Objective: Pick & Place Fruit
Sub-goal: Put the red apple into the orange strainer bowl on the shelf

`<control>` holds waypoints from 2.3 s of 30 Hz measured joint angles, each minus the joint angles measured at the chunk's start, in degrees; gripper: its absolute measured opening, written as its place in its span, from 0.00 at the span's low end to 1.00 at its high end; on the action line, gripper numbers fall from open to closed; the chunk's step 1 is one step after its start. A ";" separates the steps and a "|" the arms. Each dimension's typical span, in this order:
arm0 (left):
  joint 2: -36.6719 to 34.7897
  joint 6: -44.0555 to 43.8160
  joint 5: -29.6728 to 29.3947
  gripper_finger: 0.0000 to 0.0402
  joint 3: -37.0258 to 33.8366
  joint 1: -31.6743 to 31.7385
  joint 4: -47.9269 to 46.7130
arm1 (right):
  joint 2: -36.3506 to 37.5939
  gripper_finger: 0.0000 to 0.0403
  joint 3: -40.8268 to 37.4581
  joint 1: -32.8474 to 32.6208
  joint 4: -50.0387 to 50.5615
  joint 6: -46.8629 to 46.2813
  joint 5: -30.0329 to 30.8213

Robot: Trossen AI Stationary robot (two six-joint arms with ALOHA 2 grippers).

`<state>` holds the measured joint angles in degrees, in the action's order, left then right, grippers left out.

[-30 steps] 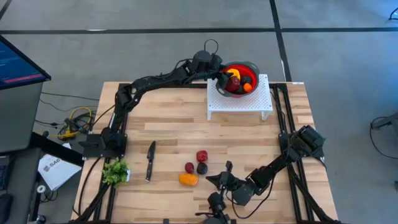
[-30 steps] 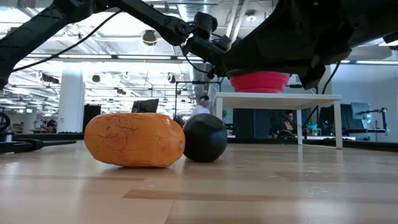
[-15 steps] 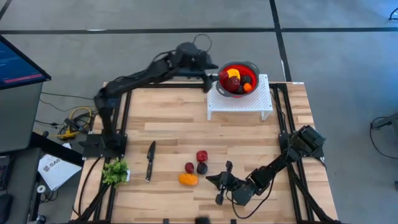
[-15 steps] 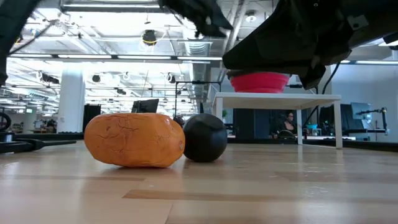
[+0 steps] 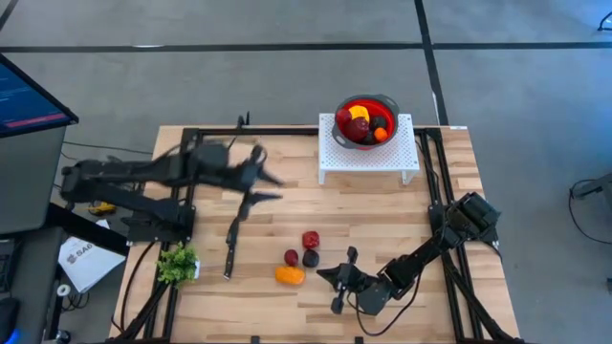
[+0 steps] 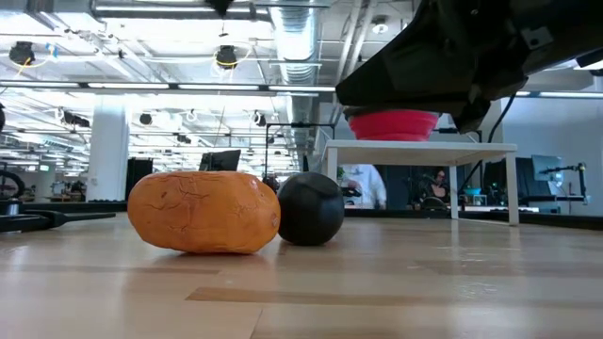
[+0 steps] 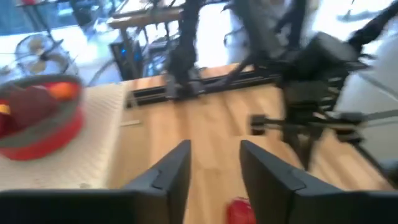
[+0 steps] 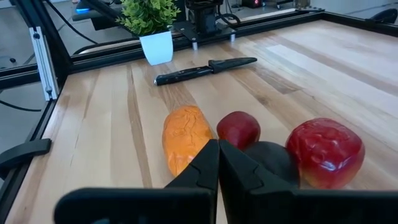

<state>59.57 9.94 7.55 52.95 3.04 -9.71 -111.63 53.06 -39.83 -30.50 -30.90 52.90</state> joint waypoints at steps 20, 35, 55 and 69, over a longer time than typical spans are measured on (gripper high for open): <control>-6.16 -20.85 -27.48 0.00 -40.64 -28.17 37.37 | 0.66 0.01 0.00 3.37 3.20 1.48 -8.37; 16.12 -23.96 -32.04 0.00 -40.64 -31.04 54.64 | 7.30 0.44 10.16 17.64 29.11 -2.98 -26.66; 18.67 -23.74 -31.98 0.00 -40.62 -30.83 56.25 | -0.36 0.78 14.98 23.63 41.89 -17.89 -30.14; 18.67 -23.74 -31.94 0.00 -40.62 -30.80 56.65 | -1.52 0.65 15.37 23.85 43.89 -19.73 -27.22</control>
<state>78.24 -13.80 -24.39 12.34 -27.77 46.94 -113.15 68.43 -15.99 13.40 -50.63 25.68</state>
